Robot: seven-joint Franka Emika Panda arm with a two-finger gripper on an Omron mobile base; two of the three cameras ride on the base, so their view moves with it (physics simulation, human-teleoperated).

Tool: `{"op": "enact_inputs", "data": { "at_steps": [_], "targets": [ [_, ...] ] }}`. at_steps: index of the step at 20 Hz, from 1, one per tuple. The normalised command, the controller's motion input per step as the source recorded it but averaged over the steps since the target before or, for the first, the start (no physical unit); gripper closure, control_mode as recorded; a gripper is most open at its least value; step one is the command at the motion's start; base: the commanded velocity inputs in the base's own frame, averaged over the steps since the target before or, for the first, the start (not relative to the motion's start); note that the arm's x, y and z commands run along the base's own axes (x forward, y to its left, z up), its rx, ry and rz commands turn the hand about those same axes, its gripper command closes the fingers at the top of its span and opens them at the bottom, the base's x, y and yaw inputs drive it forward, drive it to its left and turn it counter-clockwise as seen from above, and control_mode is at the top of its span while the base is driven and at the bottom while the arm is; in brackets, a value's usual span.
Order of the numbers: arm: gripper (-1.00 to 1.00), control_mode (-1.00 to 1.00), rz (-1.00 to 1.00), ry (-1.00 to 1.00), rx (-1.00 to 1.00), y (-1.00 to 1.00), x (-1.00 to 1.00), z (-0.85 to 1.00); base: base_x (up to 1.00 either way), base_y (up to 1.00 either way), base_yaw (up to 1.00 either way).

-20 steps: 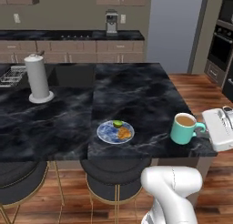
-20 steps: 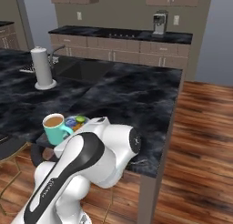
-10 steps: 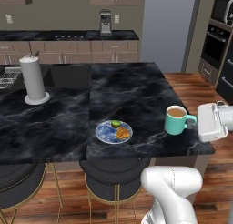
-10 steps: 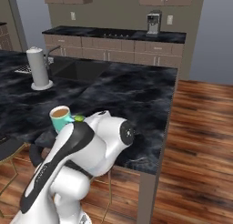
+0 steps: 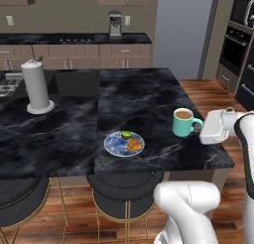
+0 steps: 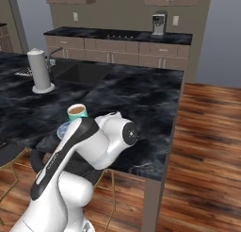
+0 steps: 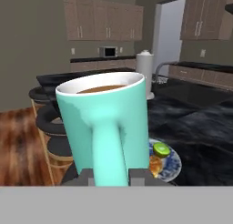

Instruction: Pick up the brewed coffee from the coffee machine and place it next to the breakfast plate on the dining counter.

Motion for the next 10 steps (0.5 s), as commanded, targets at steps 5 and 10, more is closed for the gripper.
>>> {"op": "enact_inputs", "data": {
  "at_steps": [5,10],
  "targets": [
    [1.00,-1.00,-0.02,0.03,0.00,-0.21,0.55,-0.37,0.00,0.00,0.00],
    [1.00,-1.00,0.00,0.10,0.00,-0.12,0.64,-0.53,0.00,0.00,0.00]
  ]
}}
